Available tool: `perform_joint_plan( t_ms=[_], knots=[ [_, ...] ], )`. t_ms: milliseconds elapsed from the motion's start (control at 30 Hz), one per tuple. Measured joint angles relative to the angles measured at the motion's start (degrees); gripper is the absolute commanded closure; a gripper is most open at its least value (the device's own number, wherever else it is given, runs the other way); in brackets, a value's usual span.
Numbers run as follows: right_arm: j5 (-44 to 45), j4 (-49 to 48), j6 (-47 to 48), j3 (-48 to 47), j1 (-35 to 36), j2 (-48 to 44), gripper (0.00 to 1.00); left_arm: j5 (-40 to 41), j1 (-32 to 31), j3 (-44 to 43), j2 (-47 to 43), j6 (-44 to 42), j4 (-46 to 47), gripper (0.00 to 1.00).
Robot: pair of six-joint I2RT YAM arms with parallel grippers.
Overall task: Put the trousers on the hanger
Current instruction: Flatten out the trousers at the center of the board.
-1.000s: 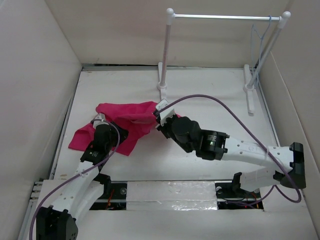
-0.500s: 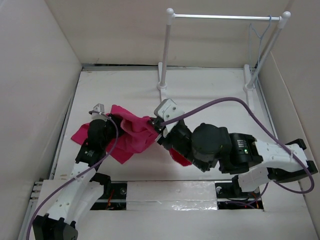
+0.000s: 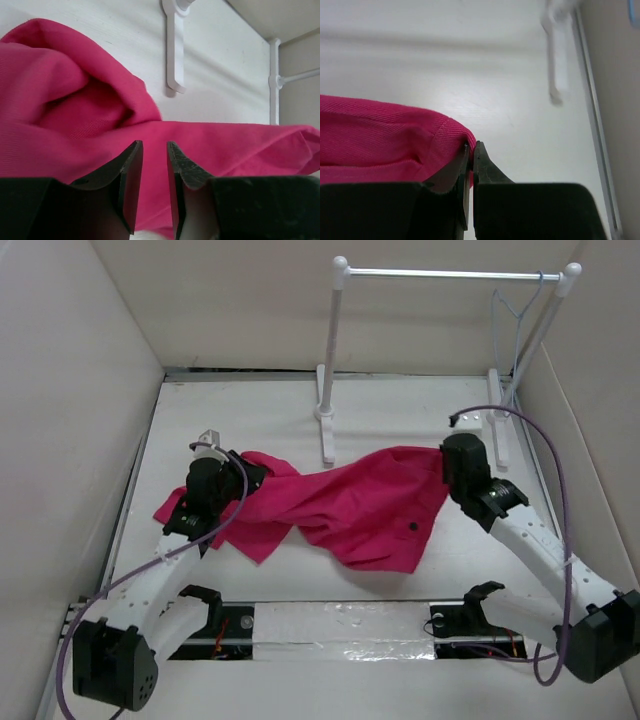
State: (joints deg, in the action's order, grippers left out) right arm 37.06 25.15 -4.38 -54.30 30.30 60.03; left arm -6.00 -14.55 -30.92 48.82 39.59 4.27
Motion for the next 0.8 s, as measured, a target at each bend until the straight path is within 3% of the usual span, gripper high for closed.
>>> perform_joint_plan(
  t_ms=[67, 100, 200, 267, 333, 367, 400, 433, 533, 633, 800],
  knots=[
    [-3.58, -0.98, -1.2, 5.99, -9.29, -1.62, 0.65, -0.57, 0.0, -1.53, 4.55, 0.13, 1.46, 0.71],
    [-5.16, -1.6, -1.62, 7.52, -12.48, -1.99, 0.49, -0.81, 0.0, -2.32, 6.43, 0.24, 2.1, 0.69],
    [-8.61, -4.13, -2.01, 8.07, -15.08, -2.21, 0.22, -0.85, -0.02, -4.61, 9.51, 0.35, 3.21, 0.61],
    [-9.88, -6.47, -1.88, 7.82, -12.35, -2.4, 0.2, 0.33, -0.02, -5.57, 9.53, 0.35, 3.21, 0.56],
    [-10.4, -7.96, -1.42, 7.48, -7.23, -2.43, 0.35, 2.27, -0.02, -5.66, 8.48, 0.52, 2.97, 0.51],
    [-10.8, -8.79, -1.03, 7.43, -4.07, -2.54, 0.51, 3.82, -0.04, -5.49, 7.52, 0.7, 2.34, 0.5],
    [-11.54, -9.62, -0.5, 7.43, -0.79, -2.62, 0.88, 5.44, -0.02, -4.9, 6.19, 0.96, 1.88, 0.48],
    [-12.02, -10.36, -0.07, 7.43, 2.93, -2.62, 0.98, 7.06, -0.02, -3.76, 4.35, 1.36, 1.44, 0.48],
    [-13.38, -13.11, 0.22, 7.43, 14.64, -1.33, 1.0, 12.02, -0.02, 1.73, -3.02, 3.37, -0.72, 0.42],
    [-14.82, -16.2, 0.85, 7.43, 26.01, 3.43, 1.0, 16.09, 0.0, 7.45, -8.33, 5.88, -4.37, 0.44],
    [-18.58, -17.18, 2.1, 6.12, 36.59, 14.43, 1.0, 19.58, 2.69, 13.86, -8.46, 10.86, -8.48, 0.49]
  ],
)
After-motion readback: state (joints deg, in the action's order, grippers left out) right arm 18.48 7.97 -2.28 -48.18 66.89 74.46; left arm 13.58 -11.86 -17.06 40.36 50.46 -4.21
